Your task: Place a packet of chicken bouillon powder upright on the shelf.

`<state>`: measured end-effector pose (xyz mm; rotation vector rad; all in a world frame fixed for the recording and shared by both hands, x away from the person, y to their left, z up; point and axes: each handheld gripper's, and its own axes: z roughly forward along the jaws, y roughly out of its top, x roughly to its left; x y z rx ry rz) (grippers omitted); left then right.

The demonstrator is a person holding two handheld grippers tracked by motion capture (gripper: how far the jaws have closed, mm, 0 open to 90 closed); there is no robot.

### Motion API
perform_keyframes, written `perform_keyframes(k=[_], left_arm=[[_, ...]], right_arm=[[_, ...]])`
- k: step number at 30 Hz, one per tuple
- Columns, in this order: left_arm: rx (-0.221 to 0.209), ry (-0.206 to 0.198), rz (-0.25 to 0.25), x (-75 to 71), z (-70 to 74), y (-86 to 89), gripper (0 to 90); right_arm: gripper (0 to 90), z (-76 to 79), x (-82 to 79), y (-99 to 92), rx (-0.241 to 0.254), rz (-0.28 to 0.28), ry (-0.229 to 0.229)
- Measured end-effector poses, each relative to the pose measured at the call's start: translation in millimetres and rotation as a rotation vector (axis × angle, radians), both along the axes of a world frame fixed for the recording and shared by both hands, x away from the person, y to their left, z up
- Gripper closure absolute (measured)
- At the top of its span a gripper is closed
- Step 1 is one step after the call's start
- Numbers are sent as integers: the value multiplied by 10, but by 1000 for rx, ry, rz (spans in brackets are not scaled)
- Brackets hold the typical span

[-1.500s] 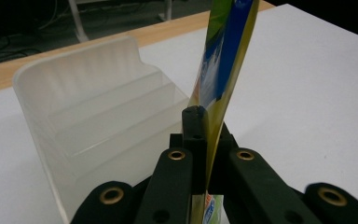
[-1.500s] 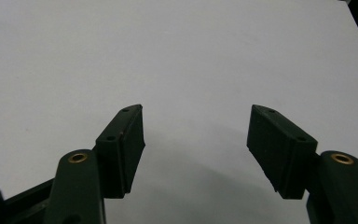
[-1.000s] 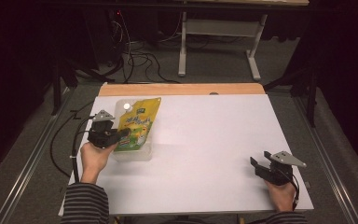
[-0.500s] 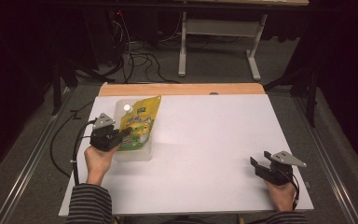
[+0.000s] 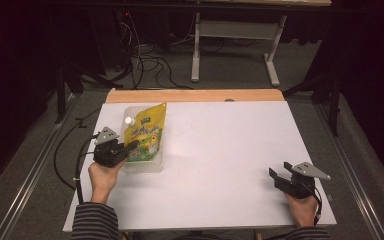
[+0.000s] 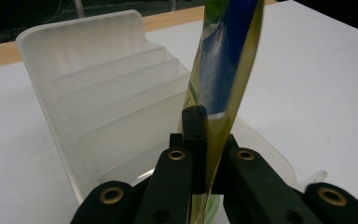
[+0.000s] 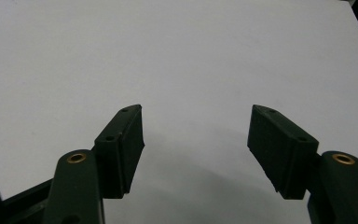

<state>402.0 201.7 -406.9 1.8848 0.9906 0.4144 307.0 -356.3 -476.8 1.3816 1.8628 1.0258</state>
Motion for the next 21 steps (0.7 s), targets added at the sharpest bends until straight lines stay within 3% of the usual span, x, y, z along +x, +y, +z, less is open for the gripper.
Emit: perform_keyframes(k=[21], left_arm=[[19, -21, 14, -103, -80, 5, 899]], right_arm=[[362, 2, -14, -10, 10, -4, -14]])
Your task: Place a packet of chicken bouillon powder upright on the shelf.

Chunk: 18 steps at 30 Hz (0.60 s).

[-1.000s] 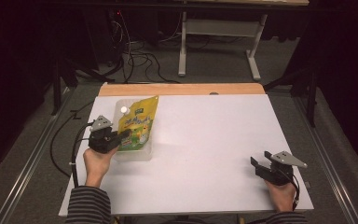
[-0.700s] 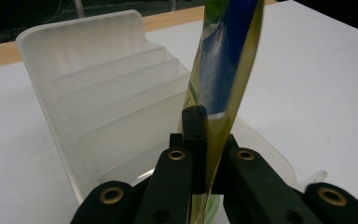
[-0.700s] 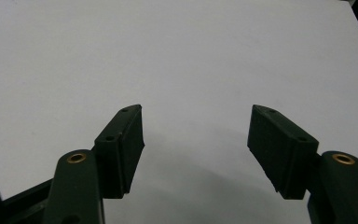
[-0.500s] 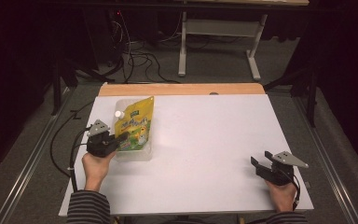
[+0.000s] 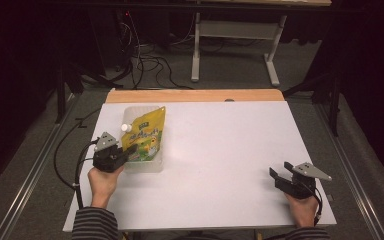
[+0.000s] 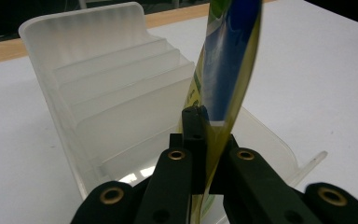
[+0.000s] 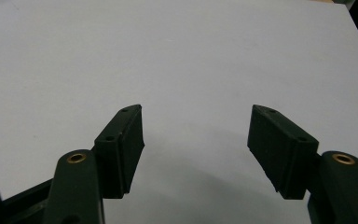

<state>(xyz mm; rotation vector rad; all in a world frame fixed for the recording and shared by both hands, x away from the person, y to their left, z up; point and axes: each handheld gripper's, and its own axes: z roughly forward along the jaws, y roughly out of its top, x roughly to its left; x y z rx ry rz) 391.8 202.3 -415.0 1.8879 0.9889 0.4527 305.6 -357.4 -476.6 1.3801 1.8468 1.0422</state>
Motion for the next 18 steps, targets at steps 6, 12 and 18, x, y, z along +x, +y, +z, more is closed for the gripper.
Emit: perform_keyframes(k=[6, 12, 18], left_arm=[[11, 0, 5, -21, -12, -11, 899], [34, 13, 13, -58, -35, -26, 898], [23, 44, 51, -86, -118, 32, 879]], right_arm=[[362, 0, 0, 2, 0, 1, 1], [362, 1, 0, -1, 5, -5, 3], [362, 1, -3, 2, 0, 0, -2]])
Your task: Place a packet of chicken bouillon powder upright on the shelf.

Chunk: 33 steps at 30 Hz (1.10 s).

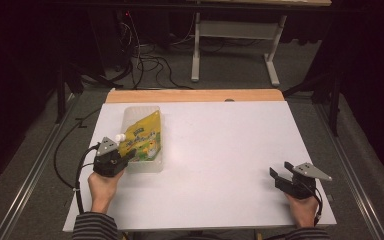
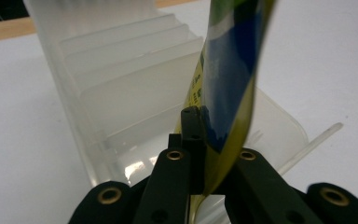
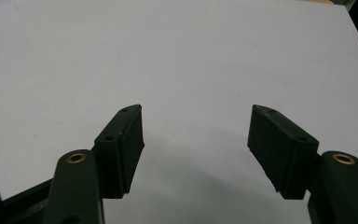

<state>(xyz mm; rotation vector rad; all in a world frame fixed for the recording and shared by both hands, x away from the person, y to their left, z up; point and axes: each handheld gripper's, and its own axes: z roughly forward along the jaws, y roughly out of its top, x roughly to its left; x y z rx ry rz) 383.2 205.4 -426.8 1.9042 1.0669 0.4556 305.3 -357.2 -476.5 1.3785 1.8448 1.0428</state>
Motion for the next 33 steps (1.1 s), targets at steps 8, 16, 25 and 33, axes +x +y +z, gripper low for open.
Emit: perform_keyframes(k=[8, 16, 25, 33], left_arm=[[-66, -25, 40, -66, 59, 110, 721], [-95, -47, 86, -189, 79, 218, 608], [-141, -81, 124, -420, 129, 320, 539], [-124, -100, 87, -674, 141, 231, 525]], right_arm=[[362, 0, -4, -9, 4, 0, -6], [362, -1, 9, -6, 6, 1, 9], [363, 0, 5, -7, 8, -1, 6], [363, 0, 5, -6, 8, -1, 7]])
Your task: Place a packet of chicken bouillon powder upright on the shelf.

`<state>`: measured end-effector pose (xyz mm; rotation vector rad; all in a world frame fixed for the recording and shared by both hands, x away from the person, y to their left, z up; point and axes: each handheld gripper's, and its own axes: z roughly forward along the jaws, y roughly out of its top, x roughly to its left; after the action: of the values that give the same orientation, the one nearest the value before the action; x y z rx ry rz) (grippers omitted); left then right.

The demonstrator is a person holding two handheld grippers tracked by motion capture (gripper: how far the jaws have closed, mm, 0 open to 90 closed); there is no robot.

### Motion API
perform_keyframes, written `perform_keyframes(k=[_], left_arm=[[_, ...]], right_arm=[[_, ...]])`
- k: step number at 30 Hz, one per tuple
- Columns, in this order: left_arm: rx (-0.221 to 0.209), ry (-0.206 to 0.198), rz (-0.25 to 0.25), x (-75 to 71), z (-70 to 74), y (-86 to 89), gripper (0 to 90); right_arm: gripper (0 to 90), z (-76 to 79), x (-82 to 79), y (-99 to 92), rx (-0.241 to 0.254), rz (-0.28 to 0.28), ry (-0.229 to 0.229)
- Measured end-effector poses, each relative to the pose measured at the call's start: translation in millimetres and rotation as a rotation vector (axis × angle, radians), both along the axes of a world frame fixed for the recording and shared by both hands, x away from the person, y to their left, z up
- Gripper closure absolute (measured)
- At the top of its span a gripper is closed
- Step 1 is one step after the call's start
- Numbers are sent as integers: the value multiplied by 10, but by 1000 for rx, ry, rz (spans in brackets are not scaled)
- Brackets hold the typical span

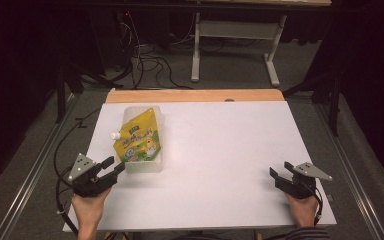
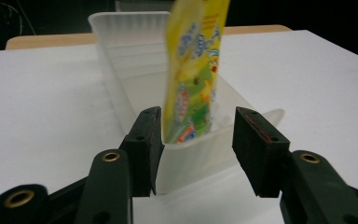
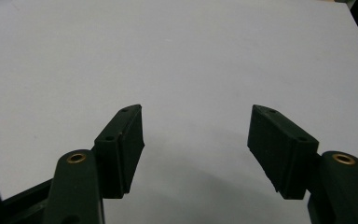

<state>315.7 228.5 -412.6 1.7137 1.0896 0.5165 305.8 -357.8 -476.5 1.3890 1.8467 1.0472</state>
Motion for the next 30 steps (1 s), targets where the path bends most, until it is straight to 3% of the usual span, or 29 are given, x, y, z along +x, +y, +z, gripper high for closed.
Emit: perform_keyframes(k=[4, 9, 20, 30], left_arm=[[21, 9, -41, -53, -26, -123, 528], [19, 6, -74, -61, -45, -245, 525], [46, 37, -183, 6, -186, -663, 521], [54, 48, -224, 73, -238, -870, 507]], right_arm=[[362, 0, -1, 1, -1, 3, -1], [363, 0, -1, 0, 0, 3, -1], [364, -1, 3, 5, -9, 7, 2], [365, -2, 7, 9, -12, 4, 7]])
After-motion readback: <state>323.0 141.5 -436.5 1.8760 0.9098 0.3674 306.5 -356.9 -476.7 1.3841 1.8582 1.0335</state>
